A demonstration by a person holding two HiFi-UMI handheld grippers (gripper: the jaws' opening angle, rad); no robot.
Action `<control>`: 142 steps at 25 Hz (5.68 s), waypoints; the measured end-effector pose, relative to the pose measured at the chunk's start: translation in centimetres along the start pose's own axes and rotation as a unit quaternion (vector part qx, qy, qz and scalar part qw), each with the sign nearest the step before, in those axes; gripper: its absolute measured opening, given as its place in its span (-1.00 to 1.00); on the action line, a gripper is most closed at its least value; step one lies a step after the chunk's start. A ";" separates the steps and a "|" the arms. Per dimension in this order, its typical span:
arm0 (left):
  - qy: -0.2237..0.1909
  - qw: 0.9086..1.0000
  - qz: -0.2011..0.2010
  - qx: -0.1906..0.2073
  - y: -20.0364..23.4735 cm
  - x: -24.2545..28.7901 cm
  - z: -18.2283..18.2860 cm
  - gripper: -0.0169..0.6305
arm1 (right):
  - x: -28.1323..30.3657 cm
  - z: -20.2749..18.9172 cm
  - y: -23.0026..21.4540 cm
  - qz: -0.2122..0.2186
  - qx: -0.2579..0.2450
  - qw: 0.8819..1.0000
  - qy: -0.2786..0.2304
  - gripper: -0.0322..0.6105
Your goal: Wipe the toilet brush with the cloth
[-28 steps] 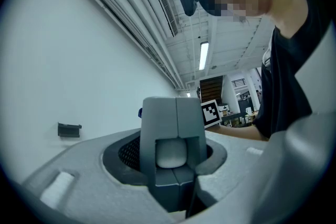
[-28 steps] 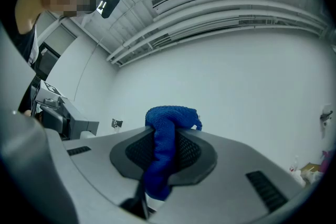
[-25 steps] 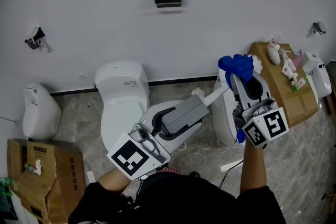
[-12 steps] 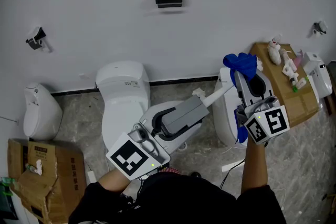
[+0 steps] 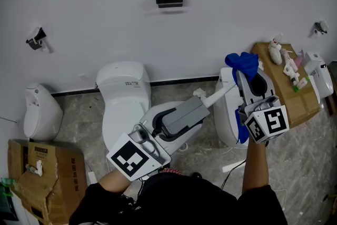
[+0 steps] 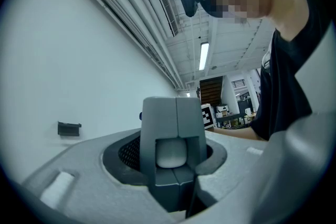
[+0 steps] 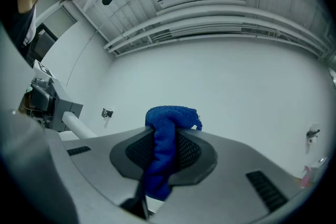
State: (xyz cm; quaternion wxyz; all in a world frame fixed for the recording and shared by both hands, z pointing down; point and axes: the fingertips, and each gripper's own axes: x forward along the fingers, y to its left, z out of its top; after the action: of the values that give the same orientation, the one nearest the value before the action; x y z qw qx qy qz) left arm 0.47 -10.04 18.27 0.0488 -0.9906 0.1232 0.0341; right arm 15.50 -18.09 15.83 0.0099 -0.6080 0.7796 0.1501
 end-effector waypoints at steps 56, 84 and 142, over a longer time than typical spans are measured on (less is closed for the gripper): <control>-0.025 1.000 0.010 0.010 1.4 1.3 1.3 -0.37 | -4.9 -4.0 8.4 0.058 0.095 0.992 -0.062 -0.67; -0.029 0.999 -0.024 -0.009 -0.5 1.4 1.1 -0.37 | -3.4 -1.6 11.1 0.098 0.133 0.982 -0.093 -0.67; -0.032 0.998 -0.044 -0.008 -0.7 0.6 1.3 -0.38 | -4.1 -2.7 1.8 -0.016 0.115 0.991 -0.072 -0.67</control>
State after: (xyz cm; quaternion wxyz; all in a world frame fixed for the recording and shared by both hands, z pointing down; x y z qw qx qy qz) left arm 1.18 -9.38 17.02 0.0458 -0.9939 0.0774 0.0643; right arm 15.28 -14.45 19.59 0.1384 -0.6024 0.7793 0.1027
